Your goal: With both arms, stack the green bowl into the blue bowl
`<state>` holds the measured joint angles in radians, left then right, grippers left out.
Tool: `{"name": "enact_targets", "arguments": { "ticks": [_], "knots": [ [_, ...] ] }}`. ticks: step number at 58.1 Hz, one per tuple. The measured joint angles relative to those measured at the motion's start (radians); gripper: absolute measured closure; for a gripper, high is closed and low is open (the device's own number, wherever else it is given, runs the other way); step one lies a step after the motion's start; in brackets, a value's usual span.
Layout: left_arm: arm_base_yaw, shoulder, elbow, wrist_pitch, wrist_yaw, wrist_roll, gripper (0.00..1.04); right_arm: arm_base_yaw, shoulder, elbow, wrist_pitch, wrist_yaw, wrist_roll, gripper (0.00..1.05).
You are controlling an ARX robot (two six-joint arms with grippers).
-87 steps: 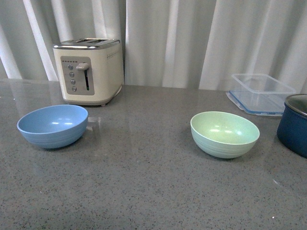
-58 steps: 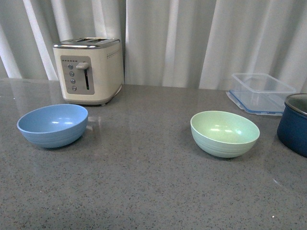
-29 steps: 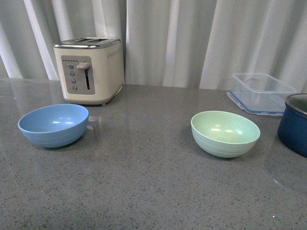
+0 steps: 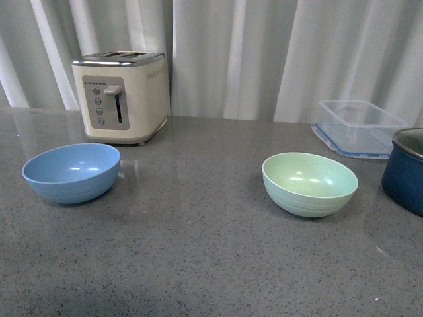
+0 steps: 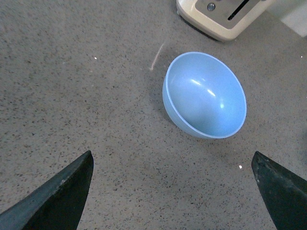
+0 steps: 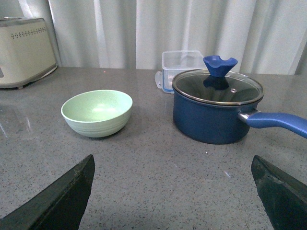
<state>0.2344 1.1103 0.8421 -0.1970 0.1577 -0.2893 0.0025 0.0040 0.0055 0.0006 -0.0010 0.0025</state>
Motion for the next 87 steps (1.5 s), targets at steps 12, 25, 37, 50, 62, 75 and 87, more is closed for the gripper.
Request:
{"name": "enact_targets", "arguments": {
  "ticks": [12, 25, 37, 50, 62, 75, 87],
  "knots": [
    [-0.056, 0.217, 0.186, -0.025, -0.042, -0.005, 0.07, 0.0, 0.0, 0.0, 0.0, 0.0, 0.0, 0.1],
    [-0.087, 0.455, 0.333, -0.038, -0.084, -0.024, 0.07, 0.0, 0.0, 0.0, 0.0, 0.0, 0.0, 0.1],
    [-0.093, 0.606, 0.407, -0.041, -0.114, -0.037, 0.07, 0.0, 0.0, 0.0, 0.0, 0.0, 0.0, 0.1],
    [-0.105, 0.727, 0.47, -0.031, -0.121, -0.046, 0.12, 0.0, 0.0, 0.0, 0.0, 0.0, 0.0, 0.1],
    [-0.123, 0.745, 0.486, -0.043, -0.129, -0.039, 0.51, 0.0, 0.0, 0.0, 0.0, 0.0, 0.0, 0.1],
    [-0.129, 0.75, 0.488, -0.052, -0.126, -0.035, 0.92, 0.0, 0.0, 0.0, 0.0, 0.0, 0.0, 0.1],
    [-0.153, 0.682, 0.488, -0.071, -0.08, -0.054, 1.01, 0.0, 0.0, 0.0, 0.0, 0.0, 0.0, 0.1]
  ]
}}
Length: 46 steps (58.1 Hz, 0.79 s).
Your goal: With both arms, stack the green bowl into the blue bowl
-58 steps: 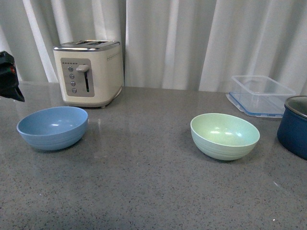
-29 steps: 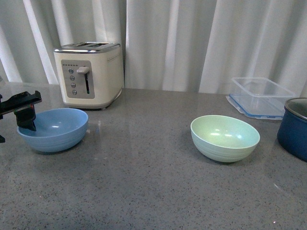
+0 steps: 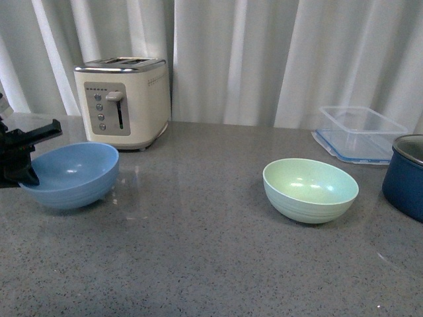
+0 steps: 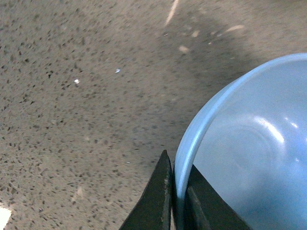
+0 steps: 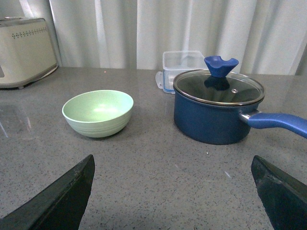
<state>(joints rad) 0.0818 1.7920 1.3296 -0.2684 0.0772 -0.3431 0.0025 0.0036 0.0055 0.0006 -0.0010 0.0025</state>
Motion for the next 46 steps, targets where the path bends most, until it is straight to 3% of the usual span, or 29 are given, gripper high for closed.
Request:
{"name": "enact_targets", "arguments": {
  "ticks": [14, 25, 46],
  "knots": [
    [-0.122, -0.114, 0.042, -0.03, 0.001, -0.023, 1.01, 0.0, 0.0, 0.0, 0.0, 0.0, 0.0, 0.1],
    [-0.288, -0.065, 0.112, -0.044, -0.034, -0.034, 1.01, 0.0, 0.0, 0.0, 0.0, 0.0, 0.0, 0.1],
    [-0.349, 0.131, 0.228, -0.063, -0.1, -0.059, 1.01, 0.0, 0.0, 0.0, 0.0, 0.0, 0.0, 0.1]
  ]
}}
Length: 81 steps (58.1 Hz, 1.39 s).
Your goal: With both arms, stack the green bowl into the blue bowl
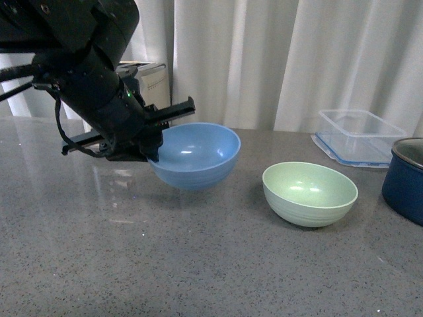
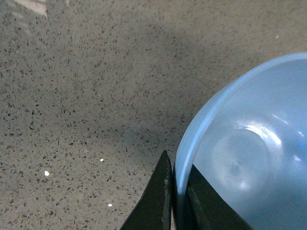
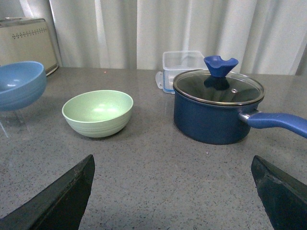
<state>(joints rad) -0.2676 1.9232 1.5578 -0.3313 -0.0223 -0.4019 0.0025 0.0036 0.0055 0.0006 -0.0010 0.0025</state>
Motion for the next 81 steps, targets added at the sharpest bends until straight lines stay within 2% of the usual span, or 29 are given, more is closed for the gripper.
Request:
{"name": "enact_targets", "arguments": {
  "ticks": [22, 33, 43, 49, 52, 55, 56, 58, 61, 69, 81],
  "knots": [
    [-0.01, 0.117, 0.046, -0.011, -0.01, -0.015, 1.0, 0.0, 0.0, 0.0, 0.0, 0.0, 0.0, 0.1],
    [-0.009, 0.096, 0.032, 0.003, 0.017, -0.011, 0.69, 0.0, 0.0, 0.0, 0.0, 0.0, 0.0, 0.1],
    [0.01, -0.031, -0.044, 0.064, 0.035, 0.039, 0.38, 0.0, 0.0, 0.0, 0.0, 0.0, 0.0, 0.1],
    [0.034, -0.156, -0.128, 0.156, 0.046, 0.082, 0.22, 0.0, 0.0, 0.0, 0.0, 0.0, 0.0, 0.1],
    [0.052, -0.259, -0.215, 0.266, 0.039, 0.131, 0.11, 0.0, 0.0, 0.0, 0.0, 0.0, 0.0, 0.1],
    [0.069, -0.356, -0.304, 0.382, 0.03, 0.179, 0.05, 0.0, 0.0, 0.0, 0.0, 0.0, 0.0, 0.1],
    [0.071, -0.375, -0.321, 0.404, 0.027, 0.187, 0.05, 0.0, 0.0, 0.0, 0.0, 0.0, 0.0, 0.1],
    [0.076, -0.457, -0.409, 0.535, -0.058, 0.24, 0.12, 0.0, 0.0, 0.0, 0.0, 0.0, 0.0, 0.1],
    [0.085, -0.525, -0.495, 0.664, -0.135, 0.301, 0.21, 0.0, 0.0, 0.0, 0.0, 0.0, 0.0, 0.1],
    [0.116, -0.65, -0.746, 0.851, -0.13, 0.365, 0.46, 0.0, 0.0, 0.0, 0.0, 0.0, 0.0, 0.1],
    [0.151, -0.747, -1.025, 0.95, -0.086, 0.387, 0.82, 0.0, 0.0, 0.0, 0.0, 0.0, 0.0, 0.1]
  ]
}}
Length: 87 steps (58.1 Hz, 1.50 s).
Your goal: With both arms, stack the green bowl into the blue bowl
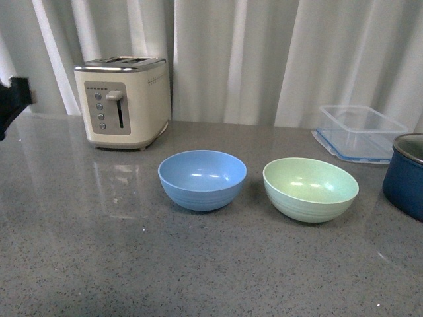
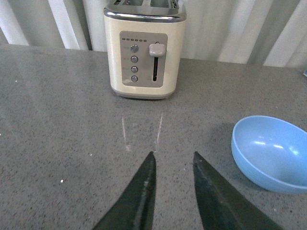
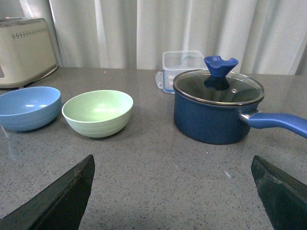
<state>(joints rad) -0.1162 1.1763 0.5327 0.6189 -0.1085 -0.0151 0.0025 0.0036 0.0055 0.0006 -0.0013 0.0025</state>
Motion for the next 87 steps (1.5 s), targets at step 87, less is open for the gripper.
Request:
{"name": "enact_targets", "arguments": {
  "ticks": [87],
  "knots": [
    [0.115, -0.753, -0.512, -0.19, 0.107, 0.008, 1.01, 0.0, 0.0, 0.0, 0.0, 0.0, 0.0, 0.1]
  ]
}}
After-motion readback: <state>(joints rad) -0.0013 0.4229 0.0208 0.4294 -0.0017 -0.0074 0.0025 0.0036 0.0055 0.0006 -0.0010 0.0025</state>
